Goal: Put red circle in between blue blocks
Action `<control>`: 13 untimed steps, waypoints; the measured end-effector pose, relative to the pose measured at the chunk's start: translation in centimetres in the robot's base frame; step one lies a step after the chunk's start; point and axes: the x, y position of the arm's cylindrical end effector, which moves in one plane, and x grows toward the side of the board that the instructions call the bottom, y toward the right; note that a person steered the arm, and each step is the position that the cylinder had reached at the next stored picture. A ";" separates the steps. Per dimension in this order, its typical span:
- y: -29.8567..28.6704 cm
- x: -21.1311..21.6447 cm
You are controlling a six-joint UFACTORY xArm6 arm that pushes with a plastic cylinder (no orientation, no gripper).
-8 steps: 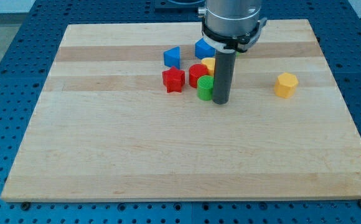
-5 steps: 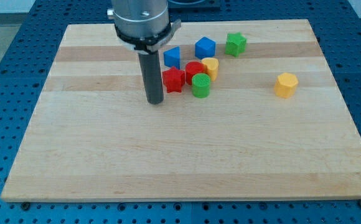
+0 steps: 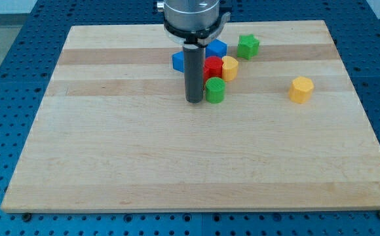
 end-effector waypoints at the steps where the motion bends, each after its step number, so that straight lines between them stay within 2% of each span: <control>1: 4.1 -0.4; 3: 10.5 -5.0; 4: 8.7 -5.8; 6: 8.8 -7.4; 8: 9.1 -7.3; 9: 7.7 -5.1; 10: 1.6 -5.0; 11: 0.9 -5.0; 13: 3.6 -6.0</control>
